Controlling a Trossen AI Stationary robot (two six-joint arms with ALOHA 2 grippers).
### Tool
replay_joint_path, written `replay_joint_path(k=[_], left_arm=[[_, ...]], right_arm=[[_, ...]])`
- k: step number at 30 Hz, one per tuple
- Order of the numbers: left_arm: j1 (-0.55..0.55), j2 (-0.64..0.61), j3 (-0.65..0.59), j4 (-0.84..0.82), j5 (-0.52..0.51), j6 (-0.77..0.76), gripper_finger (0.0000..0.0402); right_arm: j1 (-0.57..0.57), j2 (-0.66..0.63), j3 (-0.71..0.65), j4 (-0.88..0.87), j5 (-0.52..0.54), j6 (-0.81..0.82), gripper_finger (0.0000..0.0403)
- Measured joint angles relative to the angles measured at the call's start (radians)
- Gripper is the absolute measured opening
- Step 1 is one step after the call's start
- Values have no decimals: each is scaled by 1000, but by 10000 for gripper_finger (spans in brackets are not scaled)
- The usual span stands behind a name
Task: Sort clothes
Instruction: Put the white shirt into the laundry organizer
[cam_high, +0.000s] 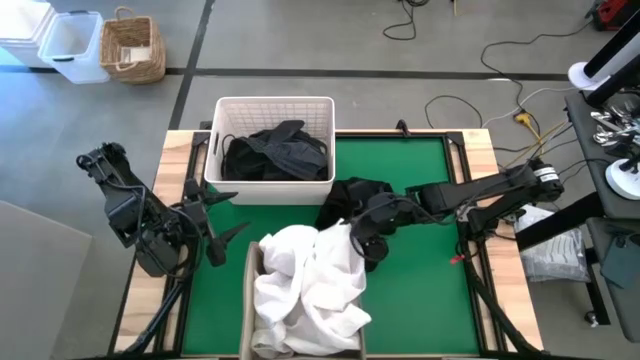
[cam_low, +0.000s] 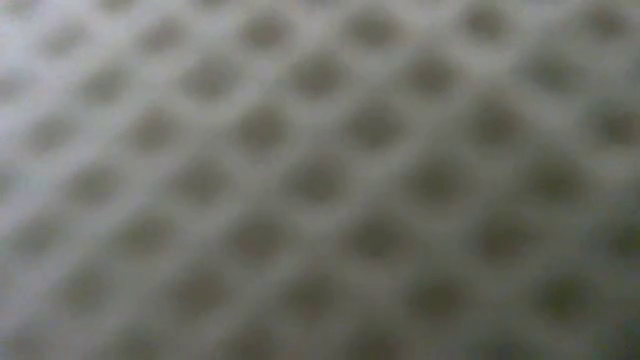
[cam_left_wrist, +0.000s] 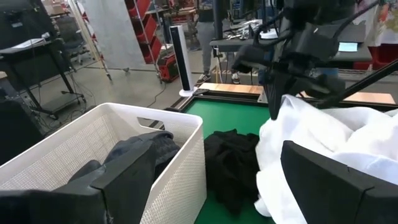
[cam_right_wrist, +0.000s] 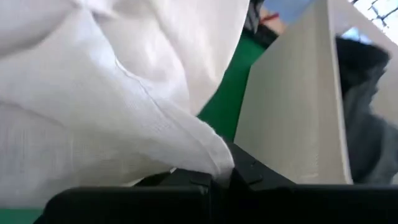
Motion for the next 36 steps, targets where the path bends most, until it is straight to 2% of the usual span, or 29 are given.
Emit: replay_joint_path(k=[18, 27, 36], left_arm=[[0, -6, 0, 0, -31, -33, 320], [0, -10, 0, -1, -30, -34, 320], [0, -25, 0, -3, -30, 5, 320]], right_arm=[[2, 24, 159, 175, -16, -4, 9], [3, 84, 220, 288, -247, 125, 9], [55, 233, 327, 288, -294, 157, 9]])
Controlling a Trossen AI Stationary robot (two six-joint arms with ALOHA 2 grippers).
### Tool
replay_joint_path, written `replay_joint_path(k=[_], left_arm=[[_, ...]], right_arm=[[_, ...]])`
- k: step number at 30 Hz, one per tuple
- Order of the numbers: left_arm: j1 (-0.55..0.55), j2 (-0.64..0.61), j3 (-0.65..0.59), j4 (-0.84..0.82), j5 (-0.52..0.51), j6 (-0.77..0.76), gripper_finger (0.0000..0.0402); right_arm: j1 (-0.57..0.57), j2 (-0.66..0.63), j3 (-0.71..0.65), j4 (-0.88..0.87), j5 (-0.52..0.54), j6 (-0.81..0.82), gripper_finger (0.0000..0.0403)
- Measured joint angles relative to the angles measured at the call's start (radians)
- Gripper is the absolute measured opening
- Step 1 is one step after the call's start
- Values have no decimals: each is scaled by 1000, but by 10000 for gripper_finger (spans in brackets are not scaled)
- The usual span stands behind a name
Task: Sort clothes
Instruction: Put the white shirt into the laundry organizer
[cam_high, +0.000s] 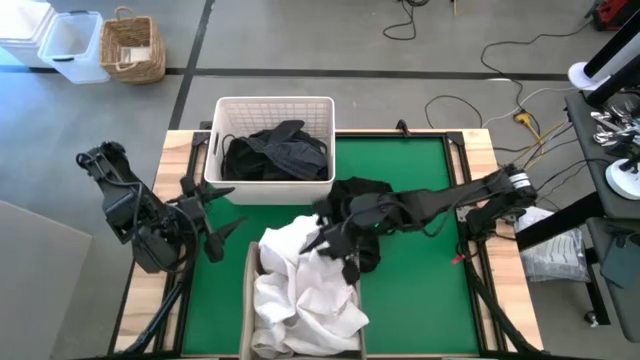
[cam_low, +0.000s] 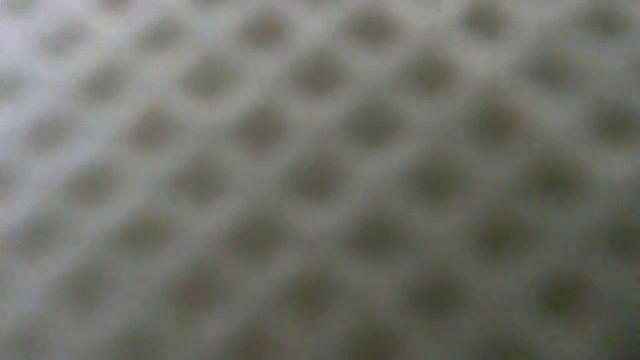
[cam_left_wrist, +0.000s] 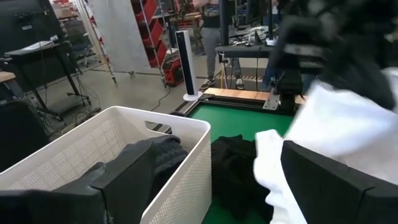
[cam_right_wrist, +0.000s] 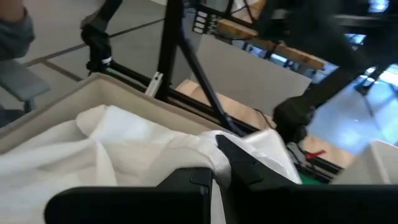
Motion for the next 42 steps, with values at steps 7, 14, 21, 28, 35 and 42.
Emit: replay_joint_path(k=[7, 14, 21, 28, 35, 42], left_arm=[[0, -40, 2, -13, 0, 2, 320], [0, -68, 0, -33, 0, 0, 320], [0, -65, -1, -37, 22, -5, 320], [0, -57, -2, -37, 64, -24, 320], [0, -52, -2, -35, 89, -30, 320], [0, -42, -2, -35, 90, -32, 320]], right_arm=[[60, 119, 115, -20, -6, 4, 9], [133, 230, 201, -18, -10, 38, 9], [190, 314, 220, -19, -6, 105, 9], [236, 375, 218, -65, 5, 51, 9], [286, 385, 217, -69, 172, 0, 29], [305, 359, 217, -82, 282, 58, 135]])
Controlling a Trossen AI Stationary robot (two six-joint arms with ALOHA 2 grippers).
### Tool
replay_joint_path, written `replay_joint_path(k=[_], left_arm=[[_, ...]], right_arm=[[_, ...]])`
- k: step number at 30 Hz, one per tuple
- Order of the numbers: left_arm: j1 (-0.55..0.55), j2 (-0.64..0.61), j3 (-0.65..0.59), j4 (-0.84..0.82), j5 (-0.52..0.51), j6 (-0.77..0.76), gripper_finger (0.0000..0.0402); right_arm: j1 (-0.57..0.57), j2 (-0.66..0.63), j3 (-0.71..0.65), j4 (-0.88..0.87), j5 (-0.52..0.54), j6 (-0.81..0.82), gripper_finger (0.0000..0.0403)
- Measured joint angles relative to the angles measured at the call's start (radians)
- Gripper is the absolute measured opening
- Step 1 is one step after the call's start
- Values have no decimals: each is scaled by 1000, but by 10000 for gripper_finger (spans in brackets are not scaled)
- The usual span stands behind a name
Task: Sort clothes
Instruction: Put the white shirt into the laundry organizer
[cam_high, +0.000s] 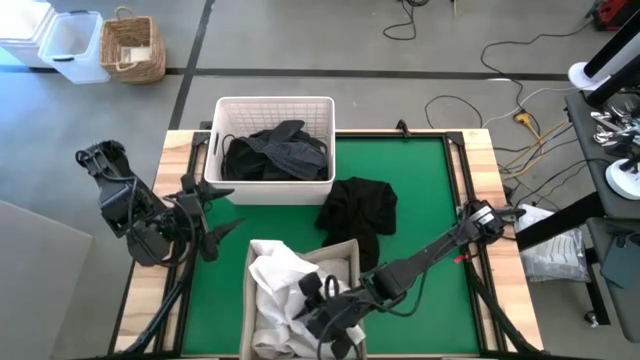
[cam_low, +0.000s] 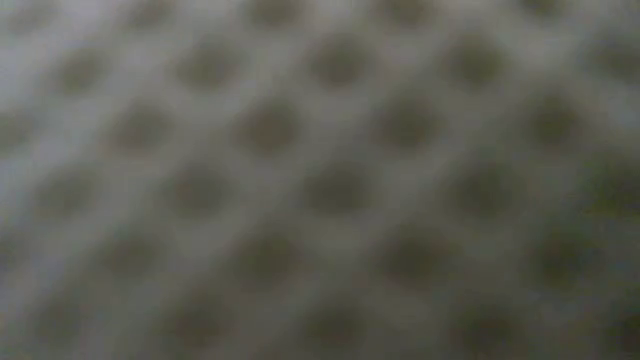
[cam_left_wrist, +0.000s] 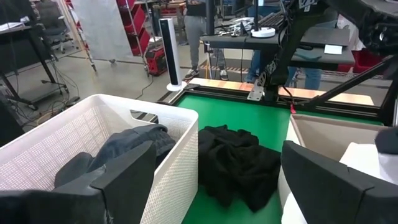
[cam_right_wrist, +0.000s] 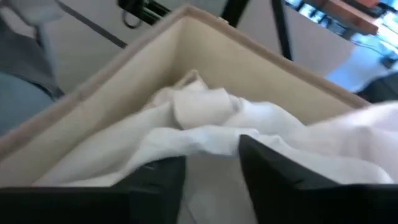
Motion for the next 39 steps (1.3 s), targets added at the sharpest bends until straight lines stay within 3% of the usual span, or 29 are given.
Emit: replay_joint_path(k=[8, 14, 18, 24, 29, 34, 38, 39], left_arm=[[0, 4, 0, -2, 0, 0, 320], [0, 5, 0, -2, 0, 0, 320], [0, 5, 0, -2, 0, 0, 320], [0, 5, 0, -2, 0, 0, 320], [0, 5, 0, -3, 0, 0, 320], [0, 5, 0, -4, 0, 0, 320], [0, 5, 0, -4, 0, 0, 320], [0, 6, 0, -4, 0, 0, 320]], right_arm=[[2, -35, 17, -102, 65, 77, 257], [4, -51, 87, -202, 90, 98, 286], [4, -53, 150, -275, 194, 93, 283], [-14, -64, 217, -348, 378, 59, 253], [-66, -115, 211, -391, 387, 46, 210], [-136, -118, 176, -446, 378, 26, 120], [-175, -119, 99, -410, 351, -8, 28], [-180, -118, 76, -391, 334, -15, 21]])
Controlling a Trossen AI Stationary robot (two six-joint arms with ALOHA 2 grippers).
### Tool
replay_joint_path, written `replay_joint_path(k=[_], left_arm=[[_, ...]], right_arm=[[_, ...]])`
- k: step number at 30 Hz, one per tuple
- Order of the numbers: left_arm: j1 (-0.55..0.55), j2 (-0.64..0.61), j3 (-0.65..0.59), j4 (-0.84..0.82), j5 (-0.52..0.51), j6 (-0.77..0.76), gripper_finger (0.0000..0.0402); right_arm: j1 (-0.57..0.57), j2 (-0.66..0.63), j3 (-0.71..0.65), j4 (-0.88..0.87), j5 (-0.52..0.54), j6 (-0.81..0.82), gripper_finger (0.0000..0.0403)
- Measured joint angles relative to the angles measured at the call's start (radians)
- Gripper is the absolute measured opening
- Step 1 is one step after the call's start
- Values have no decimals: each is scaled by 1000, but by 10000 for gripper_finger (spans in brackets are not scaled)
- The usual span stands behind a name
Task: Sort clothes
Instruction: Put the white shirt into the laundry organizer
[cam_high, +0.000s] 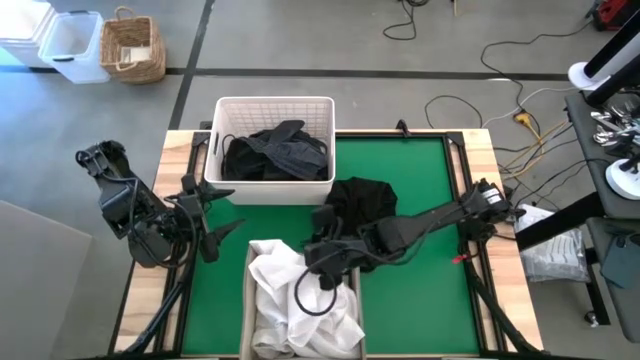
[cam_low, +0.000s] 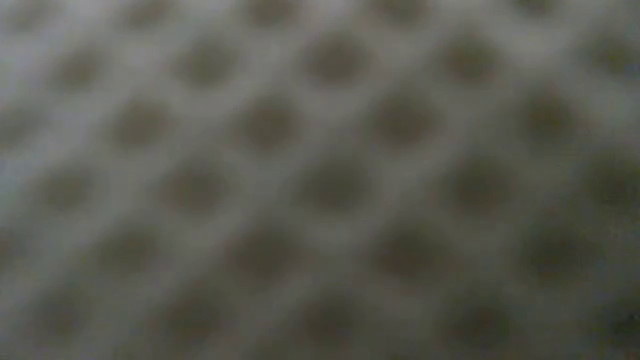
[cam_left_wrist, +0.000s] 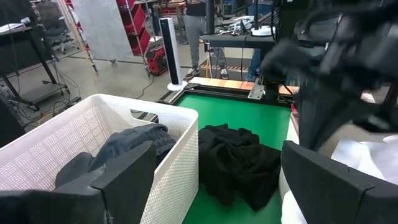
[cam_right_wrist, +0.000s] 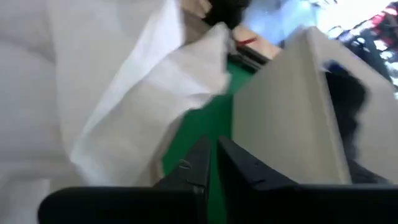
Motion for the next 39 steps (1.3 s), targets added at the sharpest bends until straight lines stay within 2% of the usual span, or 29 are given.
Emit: replay_joint_path(k=[6, 12, 22, 29, 33, 39], left_arm=[[0, 4, 0, -2, 0, 0, 320], [0, 5, 0, -2, 0, 0, 320], [0, 6, 0, -3, -1, -18, 320], [0, 9, 0, -3, 0, -19, 320], [0, 9, 0, -3, 0, -21, 320], [0, 10, 0, -3, 0, -22, 320]], right_arm=[[-8, 1, -79, 196, -150, -56, 10], [-6, 1, -93, 277, -318, -63, 9], [8, 55, -118, 313, -337, -41, 9], [14, 89, -118, 371, -470, -71, 9], [21, 92, -118, 336, -490, -72, 9], [34, 92, -118, 196, -490, -37, 9]])
